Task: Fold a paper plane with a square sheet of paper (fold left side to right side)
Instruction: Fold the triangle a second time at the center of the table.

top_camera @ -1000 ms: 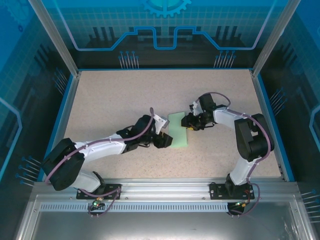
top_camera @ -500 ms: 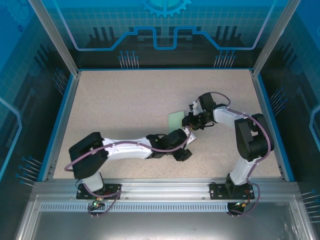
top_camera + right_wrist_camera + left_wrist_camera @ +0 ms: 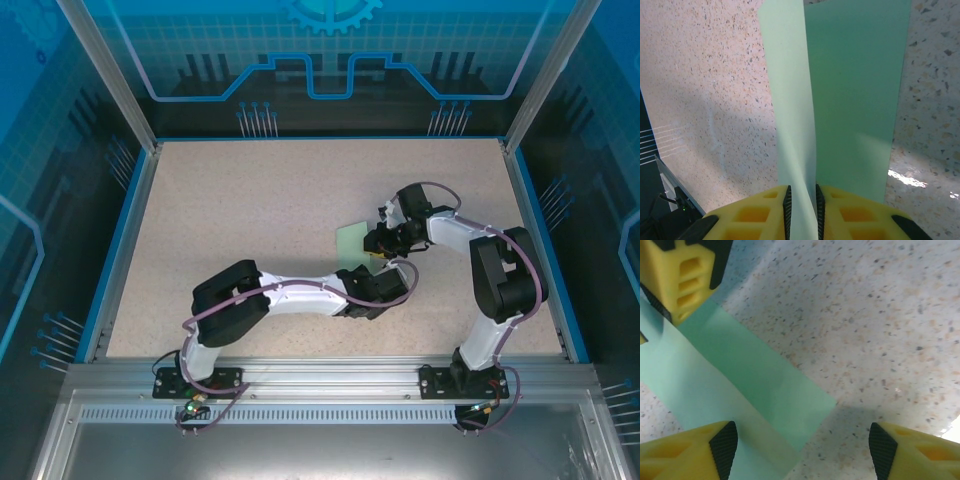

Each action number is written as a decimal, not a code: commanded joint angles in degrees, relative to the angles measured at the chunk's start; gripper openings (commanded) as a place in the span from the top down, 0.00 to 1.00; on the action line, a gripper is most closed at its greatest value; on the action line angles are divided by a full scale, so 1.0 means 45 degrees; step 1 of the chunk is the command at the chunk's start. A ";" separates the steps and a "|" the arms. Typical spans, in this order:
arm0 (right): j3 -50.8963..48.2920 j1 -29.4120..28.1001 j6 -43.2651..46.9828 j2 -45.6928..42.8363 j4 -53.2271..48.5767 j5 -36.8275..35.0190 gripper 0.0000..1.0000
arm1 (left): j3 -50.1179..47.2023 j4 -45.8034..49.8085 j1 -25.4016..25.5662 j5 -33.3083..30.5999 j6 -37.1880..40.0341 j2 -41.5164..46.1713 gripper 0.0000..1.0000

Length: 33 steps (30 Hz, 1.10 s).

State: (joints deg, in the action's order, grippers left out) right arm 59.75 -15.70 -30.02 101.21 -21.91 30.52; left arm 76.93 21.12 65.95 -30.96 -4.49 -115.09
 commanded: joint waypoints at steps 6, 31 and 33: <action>0.0297 0.0004 -0.0060 0.0256 -0.0287 0.0220 0.78 | 0.0345 0.0454 0.0041 -0.0854 -0.0073 -0.0189 0.51; -0.0403 0.0839 0.0616 -0.2852 0.0462 -0.0099 0.46 | -0.1946 -0.1512 -0.1447 0.4145 -0.0966 0.2190 0.98; -0.0962 0.1076 0.0692 -0.3575 0.0550 -0.0113 0.43 | -0.2212 -0.1849 -0.1837 0.5192 -0.1247 0.2460 0.98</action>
State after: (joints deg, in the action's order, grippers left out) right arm 58.37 -12.56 -27.77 88.97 -20.32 30.04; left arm 68.86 16.34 59.61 -16.82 -7.49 -106.91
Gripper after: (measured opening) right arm 0.566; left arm 0.046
